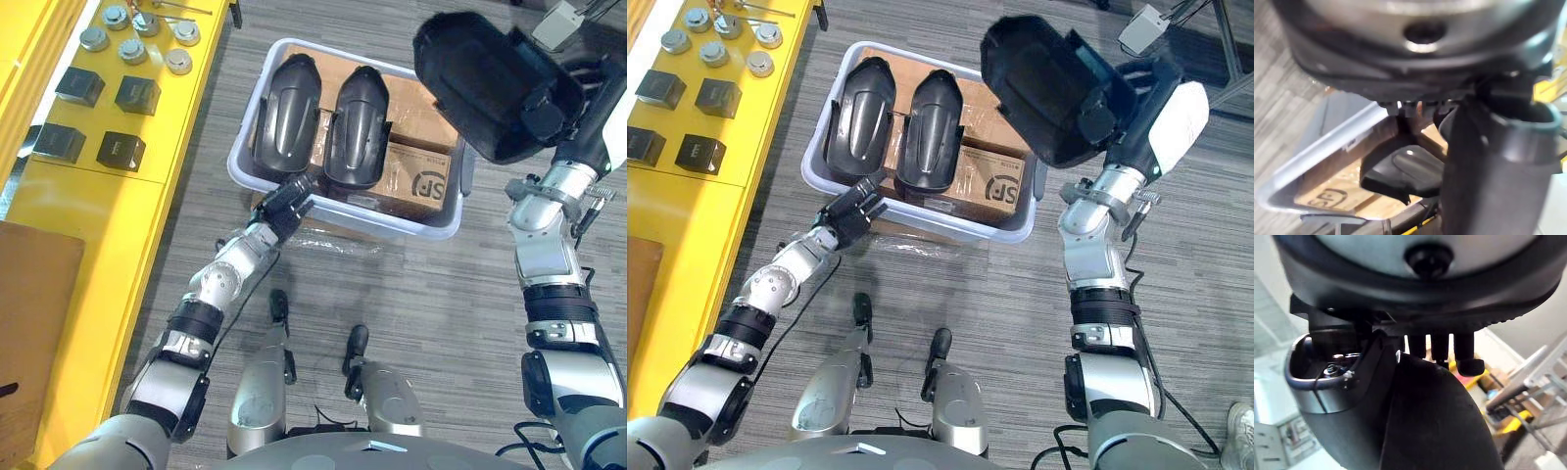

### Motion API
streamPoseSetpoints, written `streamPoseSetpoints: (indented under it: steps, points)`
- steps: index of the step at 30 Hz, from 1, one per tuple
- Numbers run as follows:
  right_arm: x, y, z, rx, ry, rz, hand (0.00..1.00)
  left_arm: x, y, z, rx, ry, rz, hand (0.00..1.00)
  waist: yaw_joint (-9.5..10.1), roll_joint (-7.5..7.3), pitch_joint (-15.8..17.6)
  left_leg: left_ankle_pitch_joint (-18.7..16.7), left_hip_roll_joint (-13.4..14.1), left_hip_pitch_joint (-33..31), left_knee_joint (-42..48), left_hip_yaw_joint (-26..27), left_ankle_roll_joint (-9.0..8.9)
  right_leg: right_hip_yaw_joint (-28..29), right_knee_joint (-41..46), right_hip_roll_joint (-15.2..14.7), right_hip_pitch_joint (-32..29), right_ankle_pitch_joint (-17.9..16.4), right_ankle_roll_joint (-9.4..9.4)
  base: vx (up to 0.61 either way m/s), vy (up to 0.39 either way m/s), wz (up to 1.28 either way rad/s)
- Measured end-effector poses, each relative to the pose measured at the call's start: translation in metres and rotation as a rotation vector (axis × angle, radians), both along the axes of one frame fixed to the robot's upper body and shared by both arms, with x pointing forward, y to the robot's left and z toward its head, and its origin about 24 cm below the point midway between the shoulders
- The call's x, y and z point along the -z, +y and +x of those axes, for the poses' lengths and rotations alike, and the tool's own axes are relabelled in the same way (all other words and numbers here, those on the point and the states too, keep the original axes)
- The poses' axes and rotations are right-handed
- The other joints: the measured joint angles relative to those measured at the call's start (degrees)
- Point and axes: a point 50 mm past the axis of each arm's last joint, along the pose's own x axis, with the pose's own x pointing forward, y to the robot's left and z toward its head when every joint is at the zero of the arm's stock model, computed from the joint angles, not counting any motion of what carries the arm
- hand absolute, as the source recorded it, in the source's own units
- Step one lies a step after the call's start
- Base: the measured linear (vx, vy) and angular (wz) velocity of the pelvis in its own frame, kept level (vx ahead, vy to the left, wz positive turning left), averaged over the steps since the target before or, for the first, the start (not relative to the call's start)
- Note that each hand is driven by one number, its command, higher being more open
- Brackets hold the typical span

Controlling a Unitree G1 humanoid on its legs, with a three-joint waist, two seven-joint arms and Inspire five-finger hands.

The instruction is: Walk over and take three plastic housings, then place them on the shelf

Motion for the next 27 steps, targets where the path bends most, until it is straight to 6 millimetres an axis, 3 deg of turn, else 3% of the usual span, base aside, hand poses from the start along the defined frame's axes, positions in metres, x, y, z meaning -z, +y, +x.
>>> streamPoseSetpoints:
  steps: [8, 16, 22, 27]
  points:
    - [-0.021, 0.033, -0.013, -0.123, -0.177, -0.134, 0.0, -0.018, -0.021, 0.004, 0.044, -0.055, -0.182, 1.0, -1.37, -0.05, 0.0, 0.1, 0.0, 0.9, 0.0, 0.2, -0.01, 0.4, 0.0, 0.0, 0.8, 0.0, 0.0, 0.01, -0.011, -0.01]
    - [0.009, 0.068, -0.015, -0.279, -0.138, -0.169, 0.0, -0.014, -0.062, -0.006, 0.153, -0.059, -0.259, 1.0, -2.63, -0.17, -0.1, -0.7, 0.2, 1.9, 0.0, 1.0, -0.56, 1.3, -0.2, -0.1, 1.3, 0.3, 0.21, -0.01, -0.01, -0.05]
    - [0.029, 0.081, -0.018, -0.348, -0.082, -0.133, 0.0, -0.014, -0.073, -0.009, 0.182, -0.071, -0.279, 1.0, -2.54, -0.17, -0.1, -0.5, 0.2, 2.6, 0.0, 1.3, -0.32, 1.6, -1.1, -0.2, 2.3, 0.6, 0.22, 0.04, -0.023, -0.04]
    - [0.051, 0.097, -0.023, -0.443, 0.009, -0.165, 0.0, -0.022, -0.082, -0.013, 0.205, -0.111, -0.395, 1.0, -2.6, -0.17, -0.1, -0.6, 0.2, 2.6, 0.0, 1.2, -0.47, 1.4, -2.0, -0.1, 2.7, 0.6, 0.26, 0.04, -0.022, 0.0]
